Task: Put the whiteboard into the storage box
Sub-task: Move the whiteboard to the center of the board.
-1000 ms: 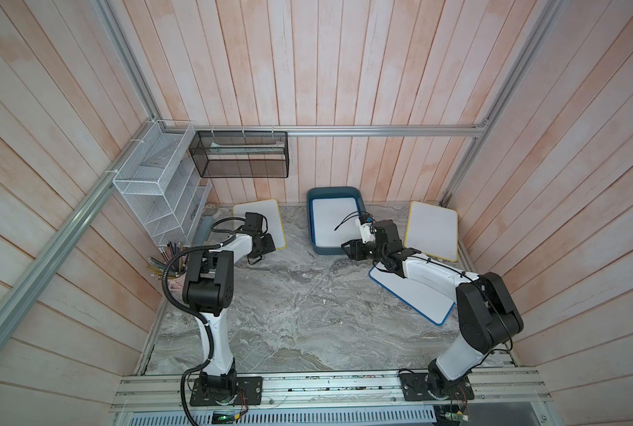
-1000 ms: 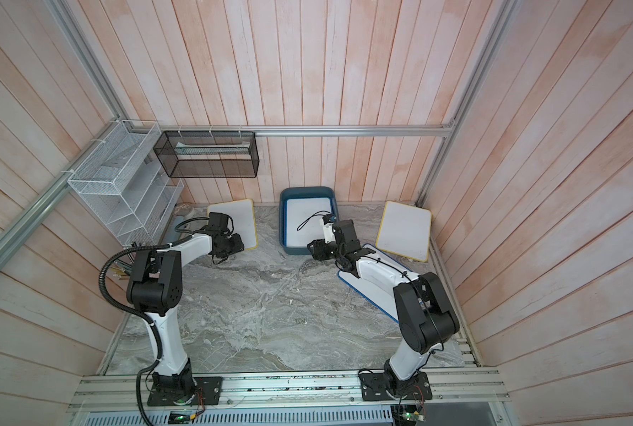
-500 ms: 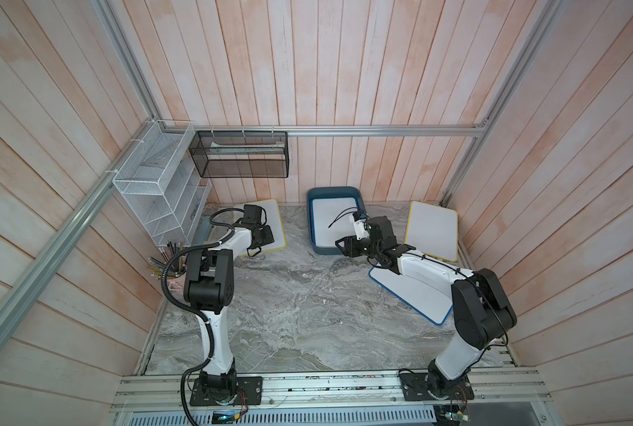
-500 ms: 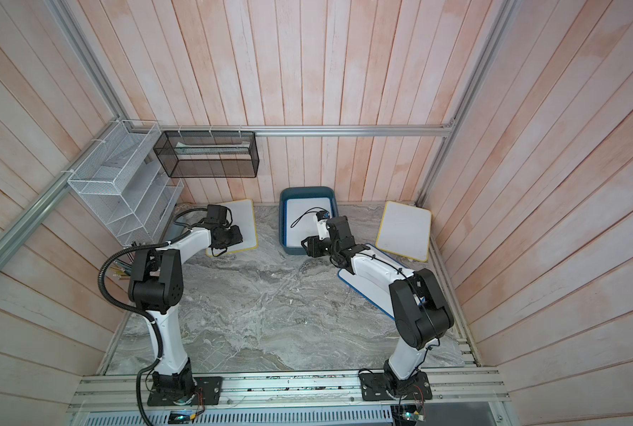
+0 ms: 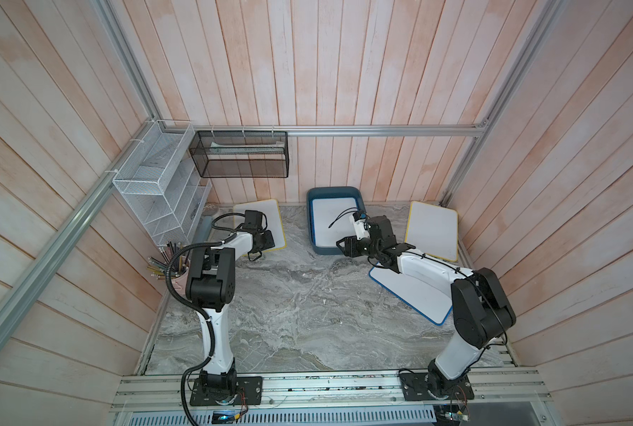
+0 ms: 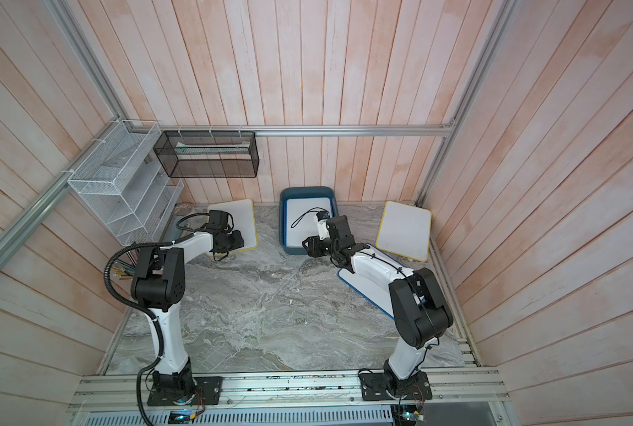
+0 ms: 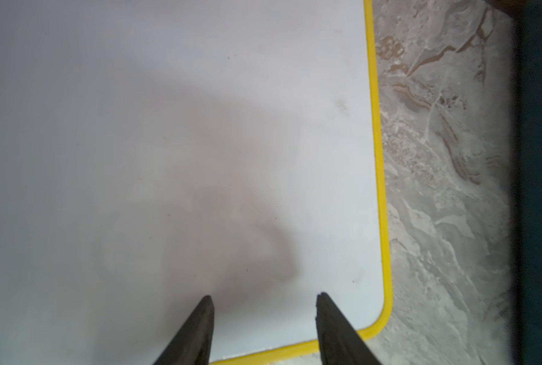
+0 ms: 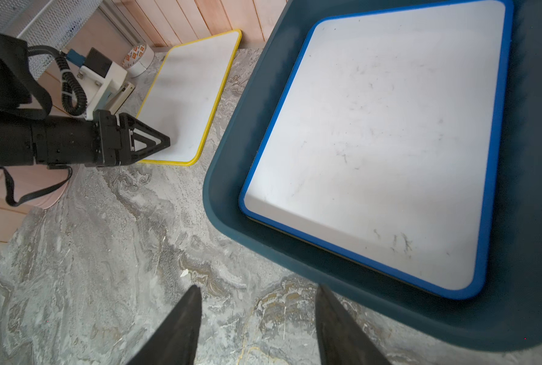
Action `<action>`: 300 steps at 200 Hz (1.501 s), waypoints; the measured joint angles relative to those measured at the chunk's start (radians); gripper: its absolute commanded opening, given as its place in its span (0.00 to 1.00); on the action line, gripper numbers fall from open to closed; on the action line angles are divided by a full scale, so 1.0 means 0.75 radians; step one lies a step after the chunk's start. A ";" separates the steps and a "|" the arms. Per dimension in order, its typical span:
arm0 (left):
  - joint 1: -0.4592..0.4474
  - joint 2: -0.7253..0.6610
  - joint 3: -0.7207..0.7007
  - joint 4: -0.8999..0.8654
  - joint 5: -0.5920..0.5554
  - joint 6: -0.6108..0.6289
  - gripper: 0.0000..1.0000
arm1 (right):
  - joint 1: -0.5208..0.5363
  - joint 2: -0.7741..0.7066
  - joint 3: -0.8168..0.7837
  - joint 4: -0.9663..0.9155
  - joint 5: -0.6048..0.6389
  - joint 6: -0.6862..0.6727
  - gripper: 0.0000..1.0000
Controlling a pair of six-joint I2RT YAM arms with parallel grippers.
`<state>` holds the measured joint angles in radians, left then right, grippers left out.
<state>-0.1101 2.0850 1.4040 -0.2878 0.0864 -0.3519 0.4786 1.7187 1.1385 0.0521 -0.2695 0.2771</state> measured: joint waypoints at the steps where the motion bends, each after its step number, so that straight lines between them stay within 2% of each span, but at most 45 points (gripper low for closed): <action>1: -0.001 -0.004 -0.005 0.001 0.001 0.001 0.54 | 0.000 0.000 0.000 0.001 0.001 0.000 0.58; 52: -0.048 -0.234 -0.338 0.085 0.075 -0.057 0.54 | 0.000 0.003 0.002 0.005 0.004 0.000 0.58; 78: -0.082 -0.316 -0.444 0.087 0.113 -0.095 0.54 | 0.000 0.022 0.002 0.011 0.004 0.001 0.58; 147: -0.351 -0.549 -0.744 0.159 0.149 -0.240 0.54 | 0.001 0.075 0.002 0.042 -0.028 0.017 0.58; 189: -0.494 -0.680 -0.845 0.072 0.153 -0.347 0.54 | 0.007 0.111 0.002 0.062 -0.057 0.036 0.58; 268: -0.921 -0.833 -0.906 -0.212 0.182 -0.509 0.54 | 0.030 0.163 0.013 0.101 -0.097 0.062 0.58; 300: -0.938 -0.973 -0.902 -0.405 0.053 -0.526 0.56 | 0.045 0.163 0.013 0.108 -0.098 0.077 0.58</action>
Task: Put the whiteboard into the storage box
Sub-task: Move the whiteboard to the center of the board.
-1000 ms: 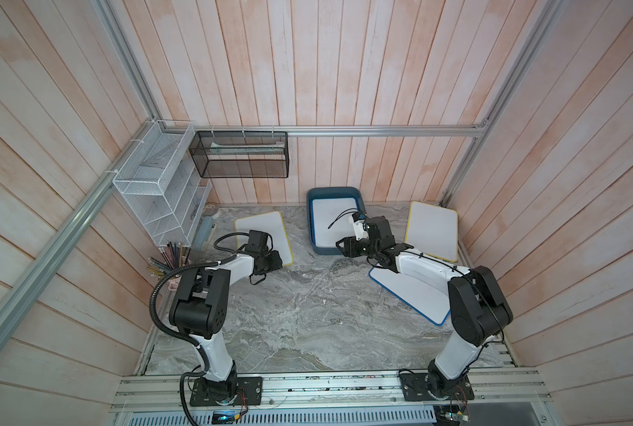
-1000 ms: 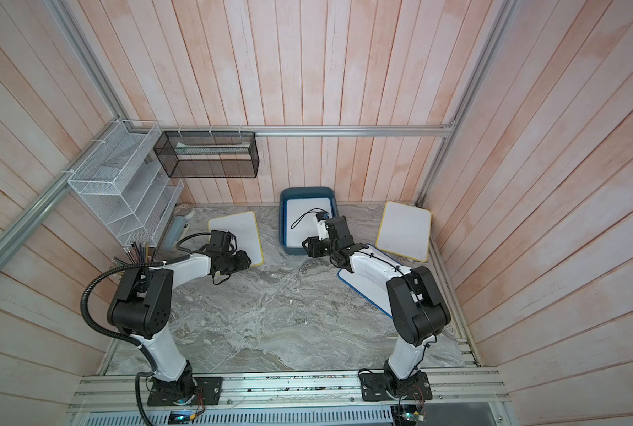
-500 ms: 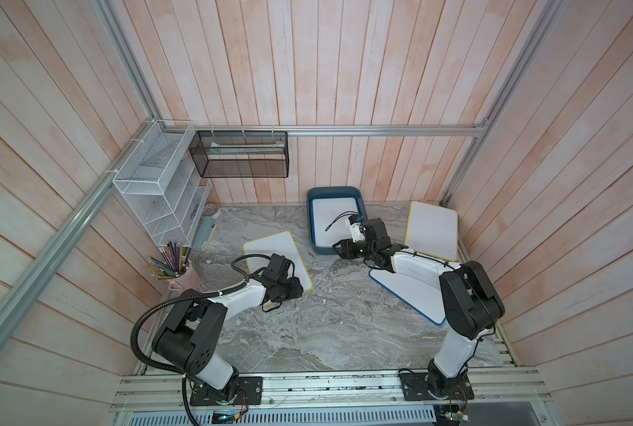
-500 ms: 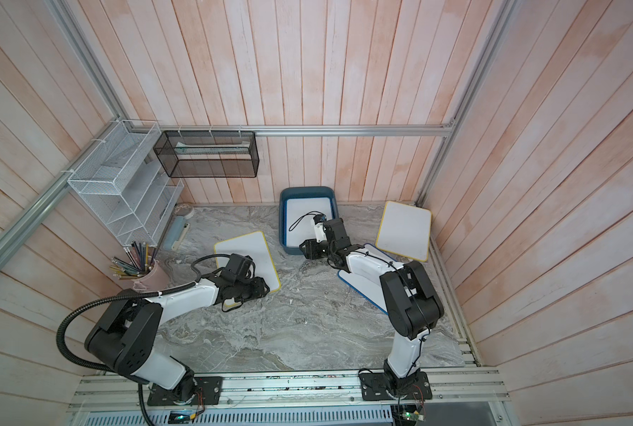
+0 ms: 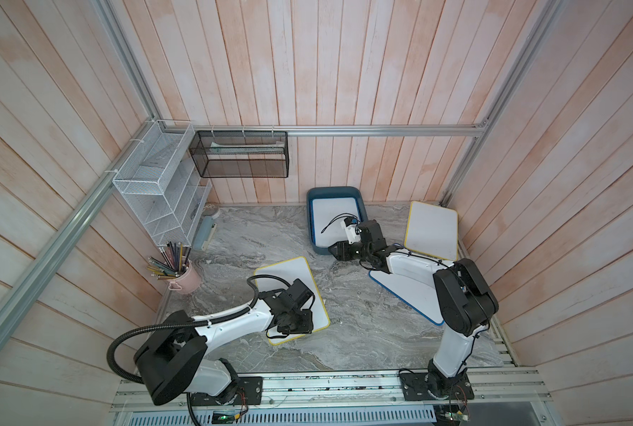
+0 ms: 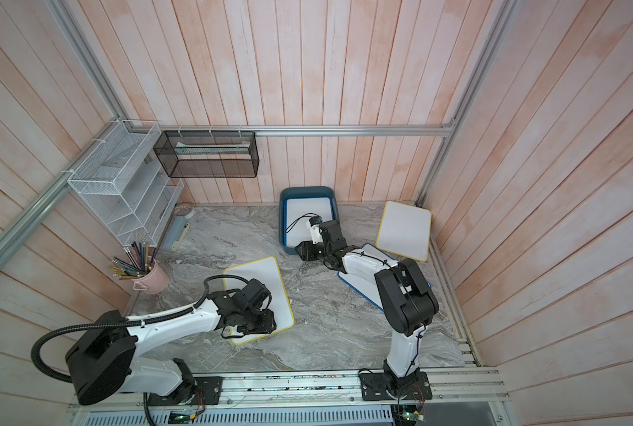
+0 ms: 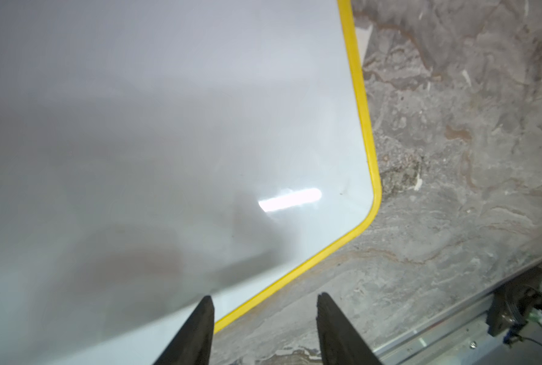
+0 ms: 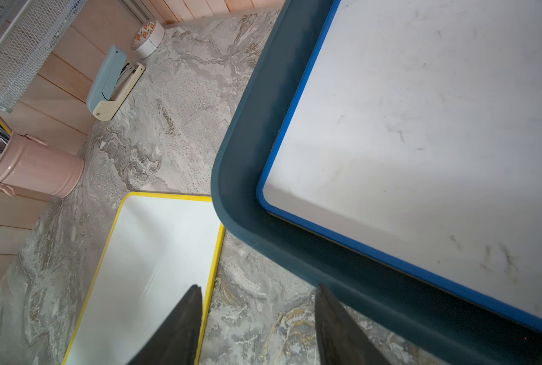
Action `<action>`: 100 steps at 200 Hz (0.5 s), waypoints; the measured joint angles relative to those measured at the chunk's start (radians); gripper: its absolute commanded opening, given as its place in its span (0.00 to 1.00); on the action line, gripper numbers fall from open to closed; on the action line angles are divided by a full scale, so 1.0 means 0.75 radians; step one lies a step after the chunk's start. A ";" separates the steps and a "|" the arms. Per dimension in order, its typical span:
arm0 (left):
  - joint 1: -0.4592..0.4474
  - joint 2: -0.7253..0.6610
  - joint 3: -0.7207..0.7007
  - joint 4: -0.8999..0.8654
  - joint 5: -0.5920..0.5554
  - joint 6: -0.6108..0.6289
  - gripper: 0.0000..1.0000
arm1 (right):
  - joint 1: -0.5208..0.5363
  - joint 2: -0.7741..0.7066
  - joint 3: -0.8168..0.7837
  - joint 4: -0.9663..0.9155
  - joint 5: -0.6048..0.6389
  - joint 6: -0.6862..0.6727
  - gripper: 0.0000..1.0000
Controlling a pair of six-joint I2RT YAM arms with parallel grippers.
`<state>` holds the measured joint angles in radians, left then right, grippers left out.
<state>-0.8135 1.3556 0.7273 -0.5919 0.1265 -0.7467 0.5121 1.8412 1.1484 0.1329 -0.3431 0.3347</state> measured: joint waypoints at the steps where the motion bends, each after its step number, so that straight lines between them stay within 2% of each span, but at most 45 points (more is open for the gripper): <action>1: 0.003 -0.006 0.002 -0.007 -0.007 0.001 0.56 | 0.000 0.000 0.000 0.001 0.000 0.001 0.58; 24: 0.070 -0.077 0.055 -0.080 -0.078 0.018 0.56 | 0.022 0.000 0.000 0.002 0.001 0.008 0.58; 66: 0.366 -0.128 0.083 -0.089 -0.128 0.083 0.57 | 0.109 0.022 0.008 -0.008 -0.002 0.009 0.58; 100: 0.600 -0.232 0.019 -0.068 -0.110 0.104 0.58 | 0.164 0.039 0.008 -0.016 -0.016 0.016 0.58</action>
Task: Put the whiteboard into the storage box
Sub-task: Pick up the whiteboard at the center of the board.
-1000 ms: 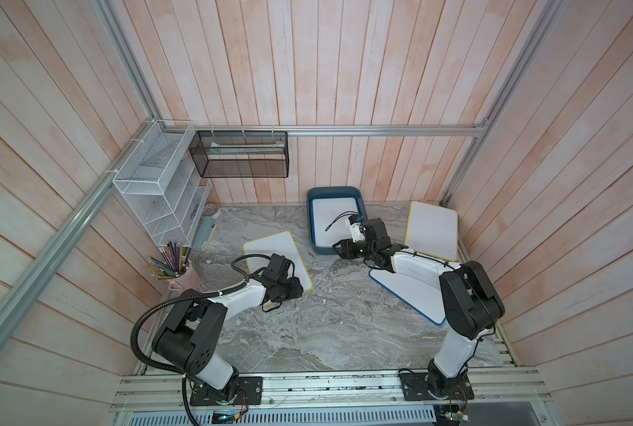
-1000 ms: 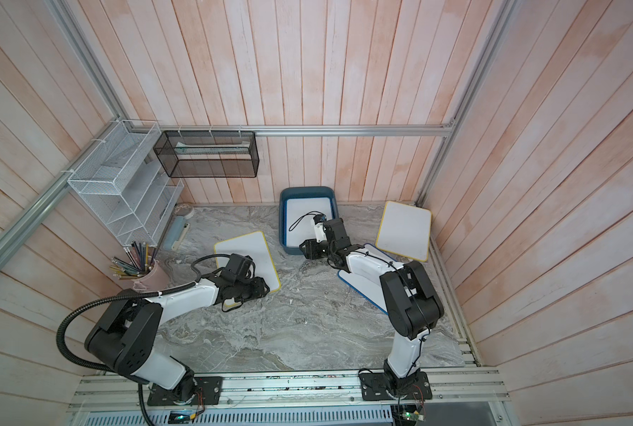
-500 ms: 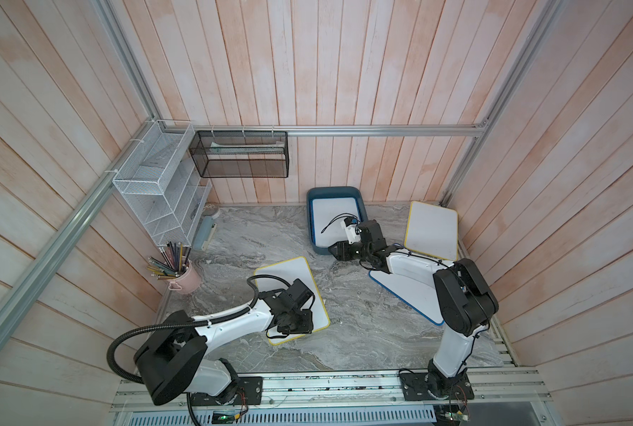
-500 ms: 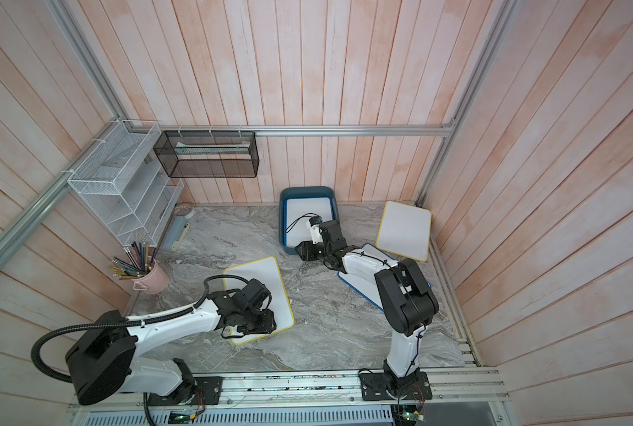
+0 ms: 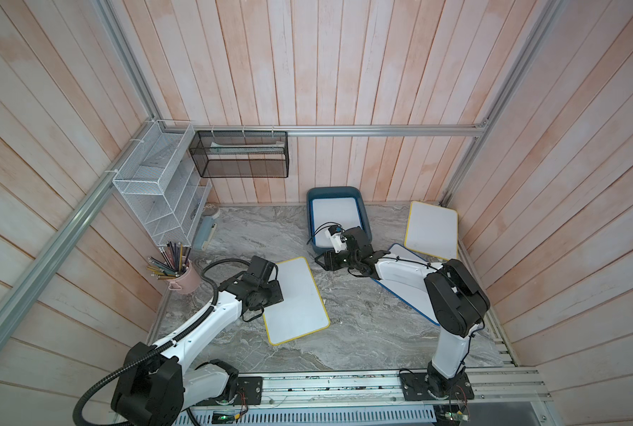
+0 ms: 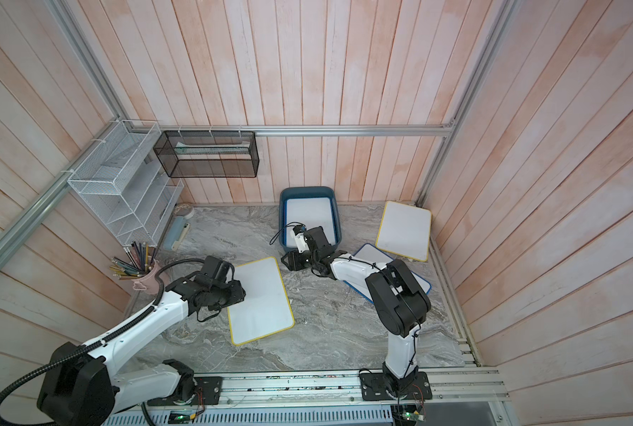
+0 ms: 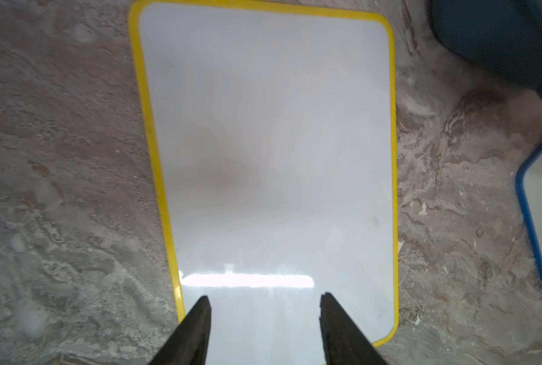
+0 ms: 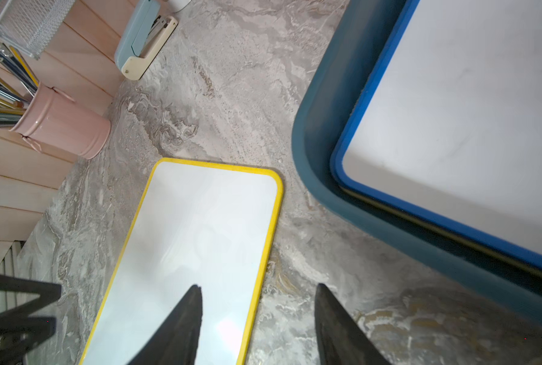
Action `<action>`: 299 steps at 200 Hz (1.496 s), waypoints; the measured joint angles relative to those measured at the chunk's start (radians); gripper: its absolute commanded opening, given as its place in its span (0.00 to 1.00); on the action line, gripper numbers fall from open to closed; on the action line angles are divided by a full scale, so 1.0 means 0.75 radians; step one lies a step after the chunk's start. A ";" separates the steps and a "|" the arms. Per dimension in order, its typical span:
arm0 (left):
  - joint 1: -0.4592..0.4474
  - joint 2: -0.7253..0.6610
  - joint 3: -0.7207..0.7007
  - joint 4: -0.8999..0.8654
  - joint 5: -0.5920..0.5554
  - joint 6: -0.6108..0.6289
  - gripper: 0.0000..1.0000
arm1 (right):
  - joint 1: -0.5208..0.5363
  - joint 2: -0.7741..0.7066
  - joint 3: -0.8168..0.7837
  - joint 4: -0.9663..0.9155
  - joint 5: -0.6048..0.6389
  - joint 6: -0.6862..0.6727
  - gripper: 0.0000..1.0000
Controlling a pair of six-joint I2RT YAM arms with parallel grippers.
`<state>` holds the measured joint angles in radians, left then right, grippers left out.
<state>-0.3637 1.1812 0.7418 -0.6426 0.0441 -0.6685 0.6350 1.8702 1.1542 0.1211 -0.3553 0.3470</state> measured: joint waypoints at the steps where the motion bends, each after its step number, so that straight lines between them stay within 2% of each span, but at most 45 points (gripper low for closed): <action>1: 0.007 -0.003 -0.003 0.002 0.002 0.000 0.58 | 0.002 0.001 -0.001 0.000 -0.002 0.001 0.58; 36: 0.257 -0.034 -0.106 0.031 0.124 -0.002 0.58 | 0.024 0.015 -0.033 0.004 -0.030 0.025 0.57; 91: 0.466 -0.012 -0.218 0.153 0.341 -0.028 0.58 | 0.047 0.032 -0.102 -0.012 -0.086 0.076 0.57; 121: 0.476 0.053 -0.283 0.251 0.461 -0.057 0.58 | 0.049 0.064 -0.105 -0.011 -0.149 0.140 0.57; 158: 0.476 0.116 -0.304 0.320 0.529 -0.068 0.58 | 0.054 0.104 -0.114 0.017 -0.199 0.244 0.57; 195: 0.476 0.136 -0.304 0.359 0.559 -0.068 0.57 | 0.067 0.128 -0.110 0.036 -0.208 0.381 0.57; 234: 0.476 0.156 -0.304 0.390 0.579 -0.061 0.57 | 0.078 0.128 -0.181 0.187 -0.230 0.550 0.57; 299: 0.477 0.214 -0.243 0.352 0.557 0.021 0.57 | 0.087 0.142 -0.197 0.266 -0.244 0.656 0.57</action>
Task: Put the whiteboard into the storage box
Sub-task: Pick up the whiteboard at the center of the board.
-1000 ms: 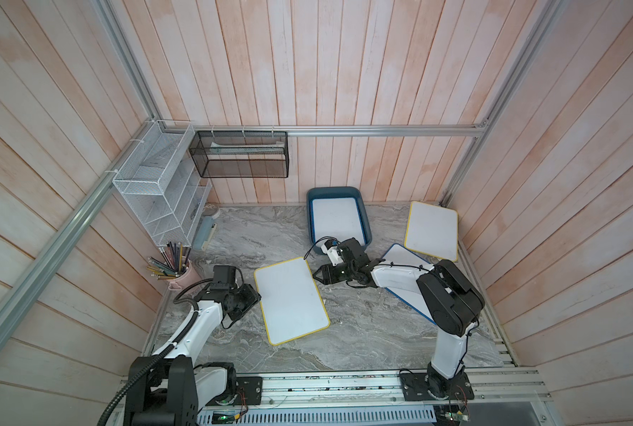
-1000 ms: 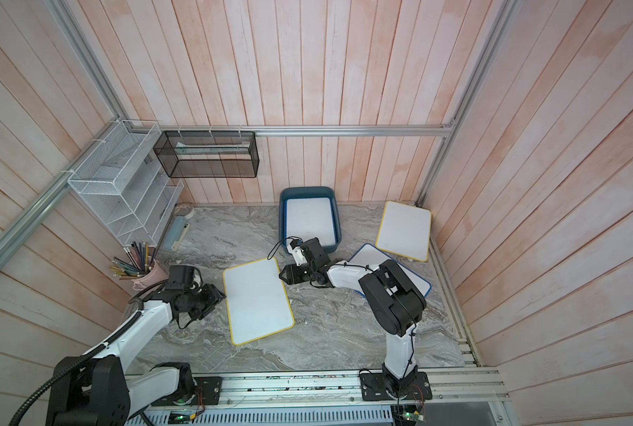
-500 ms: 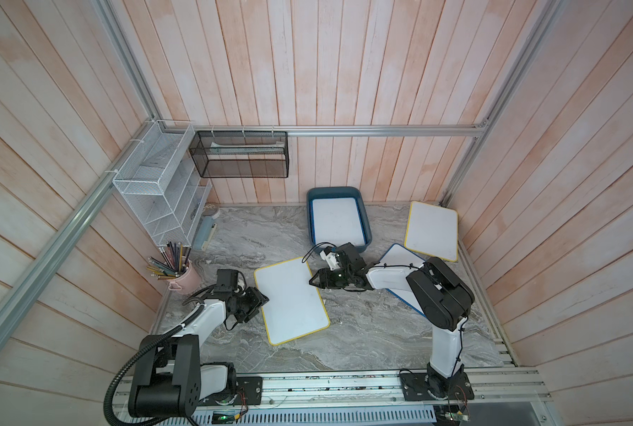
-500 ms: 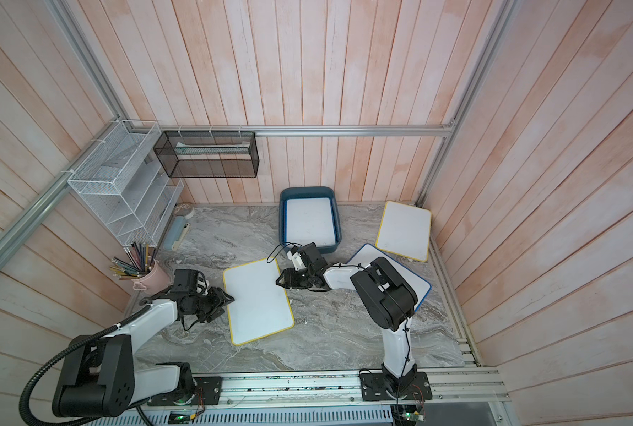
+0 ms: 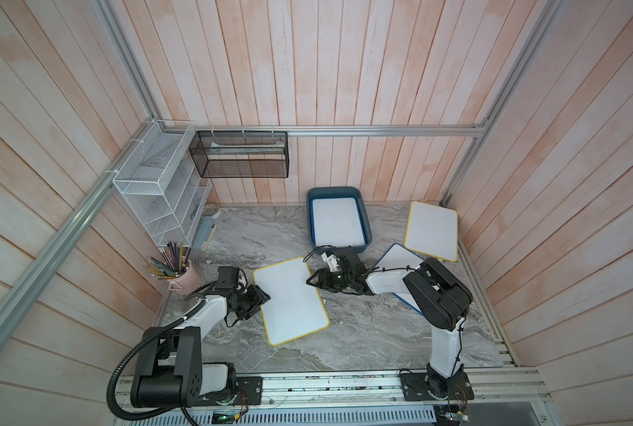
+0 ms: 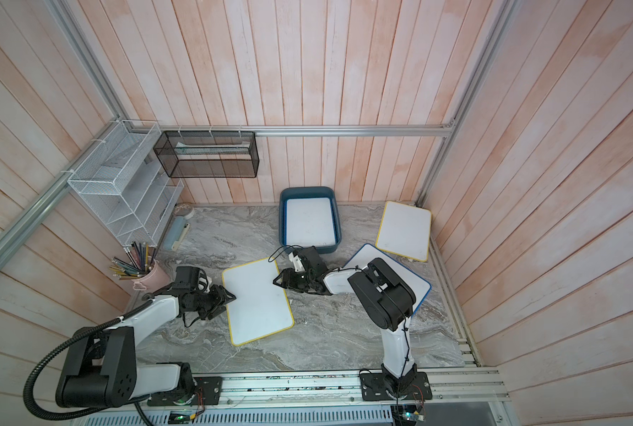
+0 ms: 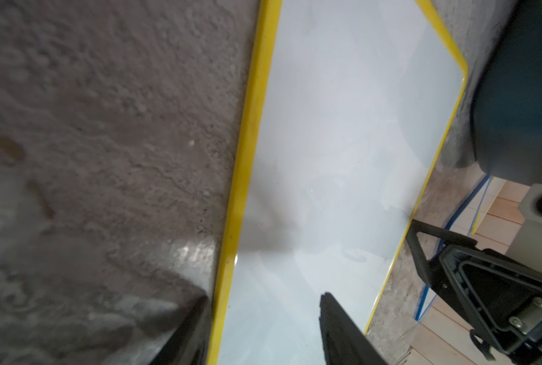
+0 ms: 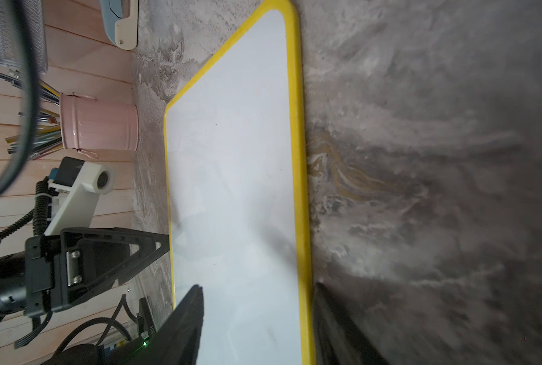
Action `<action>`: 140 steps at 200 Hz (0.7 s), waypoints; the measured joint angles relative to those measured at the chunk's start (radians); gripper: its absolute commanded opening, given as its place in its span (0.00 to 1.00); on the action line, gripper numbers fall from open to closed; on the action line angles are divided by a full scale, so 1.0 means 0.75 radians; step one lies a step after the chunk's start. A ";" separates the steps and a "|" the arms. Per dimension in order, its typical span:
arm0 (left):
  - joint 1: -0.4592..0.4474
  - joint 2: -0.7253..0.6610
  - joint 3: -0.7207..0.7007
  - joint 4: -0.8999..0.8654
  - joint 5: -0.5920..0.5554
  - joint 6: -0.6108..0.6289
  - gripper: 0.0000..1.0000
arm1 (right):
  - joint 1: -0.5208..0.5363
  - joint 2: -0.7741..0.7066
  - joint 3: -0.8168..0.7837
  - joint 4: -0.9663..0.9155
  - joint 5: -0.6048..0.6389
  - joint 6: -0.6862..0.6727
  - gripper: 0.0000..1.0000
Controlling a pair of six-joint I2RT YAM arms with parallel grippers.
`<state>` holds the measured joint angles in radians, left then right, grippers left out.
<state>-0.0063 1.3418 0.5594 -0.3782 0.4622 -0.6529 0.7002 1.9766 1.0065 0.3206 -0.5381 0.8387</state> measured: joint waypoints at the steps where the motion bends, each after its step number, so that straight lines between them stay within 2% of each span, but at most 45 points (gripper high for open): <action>1: 0.000 0.001 0.001 0.000 -0.001 0.002 0.57 | 0.001 0.001 -0.001 0.002 -0.001 0.001 0.57; 68: 0.018 0.027 -0.014 0.066 0.048 0.002 0.57 | -0.020 0.041 -0.016 0.137 -0.055 0.078 0.57; 140: 0.018 0.079 -0.003 0.158 0.071 -0.003 0.57 | -0.068 0.066 -0.147 0.459 -0.128 0.313 0.56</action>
<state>0.0071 1.4010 0.5571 -0.2596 0.5156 -0.6552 0.6495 2.0262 0.8963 0.6647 -0.6342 1.0733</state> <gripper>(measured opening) 0.575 0.560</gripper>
